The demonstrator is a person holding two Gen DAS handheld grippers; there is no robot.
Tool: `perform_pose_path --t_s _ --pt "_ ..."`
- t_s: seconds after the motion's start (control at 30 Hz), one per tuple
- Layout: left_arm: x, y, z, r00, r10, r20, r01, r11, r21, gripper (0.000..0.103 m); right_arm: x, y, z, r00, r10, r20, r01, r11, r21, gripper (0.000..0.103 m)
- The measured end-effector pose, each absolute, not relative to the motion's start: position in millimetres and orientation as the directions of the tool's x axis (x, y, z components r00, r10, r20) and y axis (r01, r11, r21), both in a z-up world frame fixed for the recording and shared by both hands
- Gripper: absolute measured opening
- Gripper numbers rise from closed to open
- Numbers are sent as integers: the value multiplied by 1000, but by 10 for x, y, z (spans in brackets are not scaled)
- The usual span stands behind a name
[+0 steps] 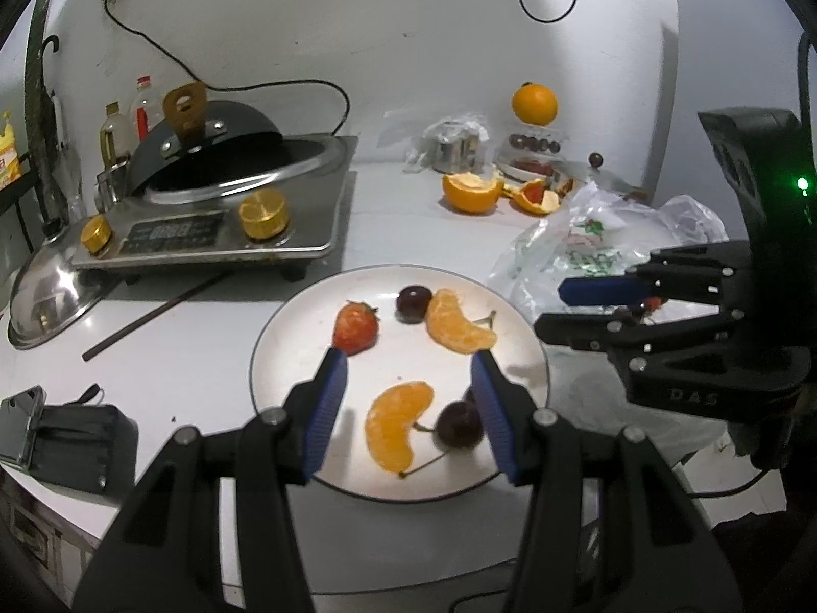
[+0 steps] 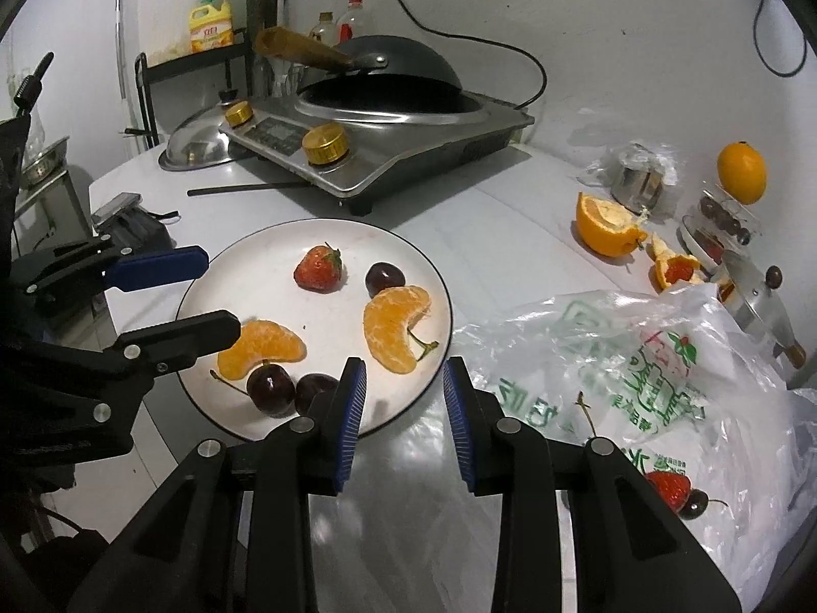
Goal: Organize fruits
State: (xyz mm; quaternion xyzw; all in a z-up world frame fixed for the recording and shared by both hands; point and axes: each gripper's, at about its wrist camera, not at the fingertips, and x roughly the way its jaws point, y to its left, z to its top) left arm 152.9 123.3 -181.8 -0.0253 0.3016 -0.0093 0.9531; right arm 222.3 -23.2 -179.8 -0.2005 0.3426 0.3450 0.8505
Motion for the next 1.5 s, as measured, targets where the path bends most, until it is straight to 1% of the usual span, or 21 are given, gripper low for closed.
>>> perform_pose_path --t_s 0.2,0.27,0.33,0.9,1.5 --pt "1549 1086 -1770 815 -32 -578 8 999 -43 55 2207 -387 -1764 533 462 -709 -716 693 -87 33" --pt "1553 1059 -1758 817 -32 -576 9 999 -42 65 2202 -449 -1748 535 468 -704 -713 697 -79 33" --pt "1557 1022 -1737 820 -32 -572 7 999 -45 68 2204 -506 -1740 537 471 -699 -710 700 -73 34" --pt "1679 608 -1630 815 -25 -579 37 999 10 68 2266 -1114 -1710 569 478 -669 -663 748 -29 34" --pt "1902 53 -1611 798 -67 -598 119 992 47 68 2391 -1794 -1778 608 445 -658 -586 810 6 34"
